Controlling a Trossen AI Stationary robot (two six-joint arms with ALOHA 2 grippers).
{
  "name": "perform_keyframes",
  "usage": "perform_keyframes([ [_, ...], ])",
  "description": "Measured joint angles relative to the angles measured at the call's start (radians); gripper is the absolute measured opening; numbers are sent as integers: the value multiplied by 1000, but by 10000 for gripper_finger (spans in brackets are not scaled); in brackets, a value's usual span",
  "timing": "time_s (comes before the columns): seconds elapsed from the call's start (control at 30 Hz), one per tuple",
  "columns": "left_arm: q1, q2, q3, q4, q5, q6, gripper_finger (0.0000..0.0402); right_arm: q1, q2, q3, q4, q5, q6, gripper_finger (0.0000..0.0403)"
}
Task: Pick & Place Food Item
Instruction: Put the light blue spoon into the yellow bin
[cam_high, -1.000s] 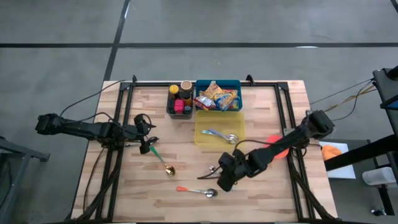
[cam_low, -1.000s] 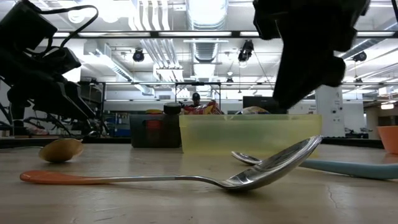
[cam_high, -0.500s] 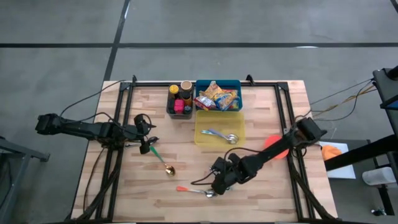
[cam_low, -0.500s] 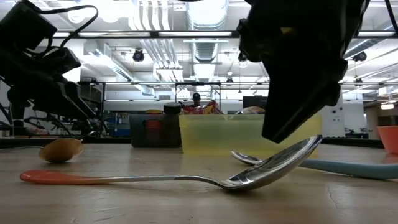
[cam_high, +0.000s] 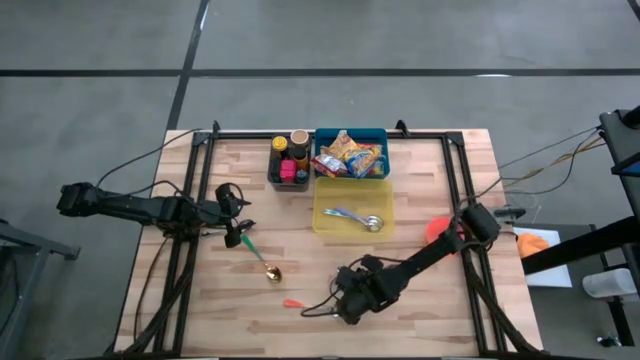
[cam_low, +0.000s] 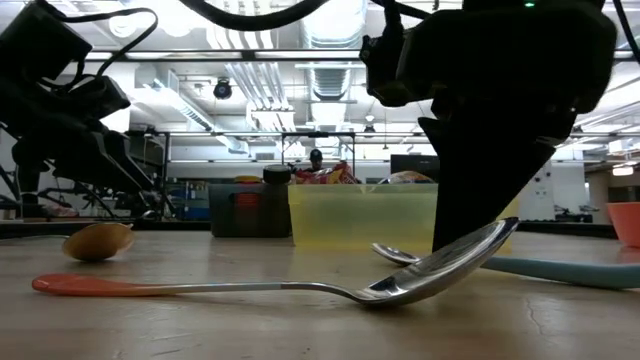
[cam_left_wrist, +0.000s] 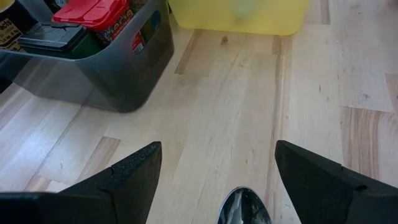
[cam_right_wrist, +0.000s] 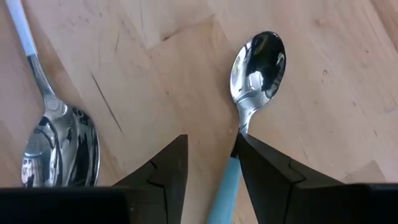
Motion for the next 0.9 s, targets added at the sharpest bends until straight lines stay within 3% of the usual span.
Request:
perform_keyframes([
  [0.9, 0, 0, 0, 0, 0, 0, 317, -3, -38, 12, -57, 17, -5, 139],
])
